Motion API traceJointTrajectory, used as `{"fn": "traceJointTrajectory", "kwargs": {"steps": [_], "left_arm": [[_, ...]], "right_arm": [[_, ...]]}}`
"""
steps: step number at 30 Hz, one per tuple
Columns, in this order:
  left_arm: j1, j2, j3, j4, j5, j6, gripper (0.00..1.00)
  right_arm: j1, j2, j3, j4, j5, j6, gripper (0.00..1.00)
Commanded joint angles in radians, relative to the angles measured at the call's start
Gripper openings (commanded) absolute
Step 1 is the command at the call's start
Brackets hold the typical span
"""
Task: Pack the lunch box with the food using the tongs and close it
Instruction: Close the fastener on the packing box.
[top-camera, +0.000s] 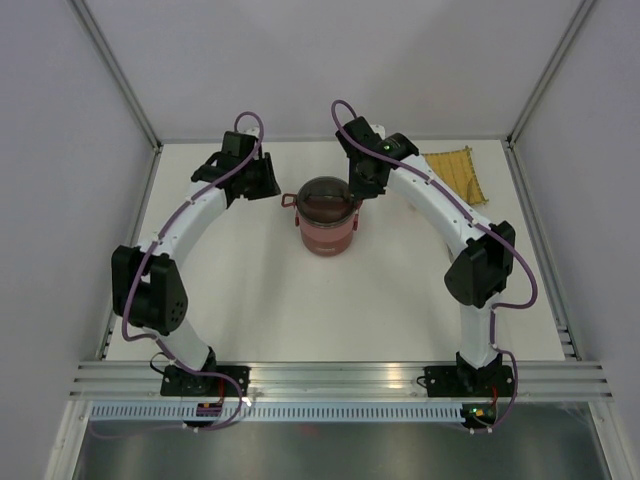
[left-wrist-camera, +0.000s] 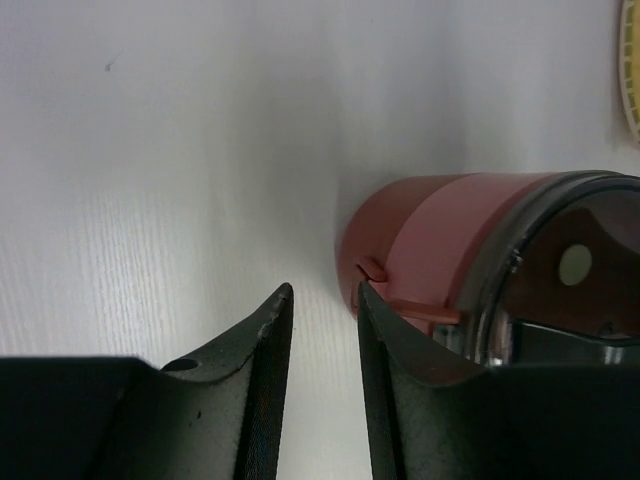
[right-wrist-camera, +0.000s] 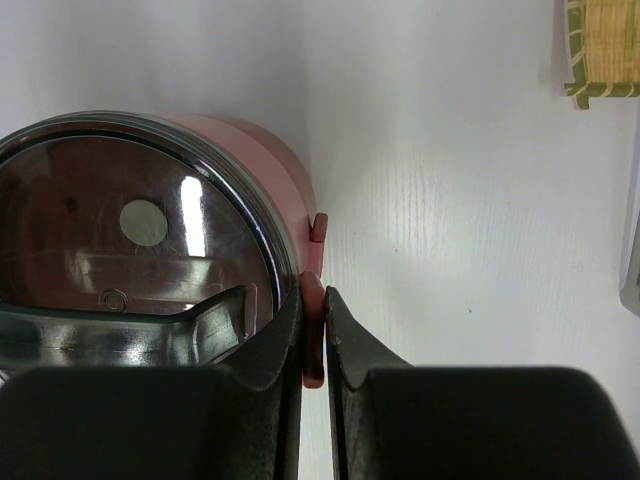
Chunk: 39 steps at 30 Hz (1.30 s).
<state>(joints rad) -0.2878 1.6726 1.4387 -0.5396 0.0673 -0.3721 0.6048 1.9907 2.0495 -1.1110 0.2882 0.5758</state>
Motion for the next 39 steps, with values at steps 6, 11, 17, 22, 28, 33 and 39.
{"fn": "traceJointTrajectory", "kwargs": {"steps": [6,11,17,22,28,33,39], "left_arm": [[-0.054,0.067,0.115,-0.071,-0.196,0.064,0.34],[-0.054,0.113,0.114,-0.097,-0.317,0.097,0.30],[-0.080,0.164,0.101,-0.103,-0.293,0.099,0.20],[-0.109,0.200,0.137,-0.097,-0.265,0.091,0.19],[-0.117,0.260,0.149,-0.105,-0.279,0.096,0.16],[-0.116,0.299,0.124,-0.092,-0.268,0.076,0.14],[-0.117,0.296,0.095,-0.056,-0.199,0.052,0.11]], "right_arm": [[0.003,-0.004,-0.037,0.003,0.005,-0.039,0.00],[0.003,-0.004,-0.041,0.000,0.017,-0.054,0.01],[0.003,0.003,-0.058,0.017,0.006,-0.059,0.00],[0.003,0.011,-0.060,0.027,-0.014,-0.062,0.00],[0.001,0.010,-0.055,0.033,-0.018,-0.068,0.01],[0.003,0.020,-0.061,0.040,-0.024,-0.083,0.00],[0.001,0.008,-0.123,0.143,-0.036,-0.206,0.01]]}}
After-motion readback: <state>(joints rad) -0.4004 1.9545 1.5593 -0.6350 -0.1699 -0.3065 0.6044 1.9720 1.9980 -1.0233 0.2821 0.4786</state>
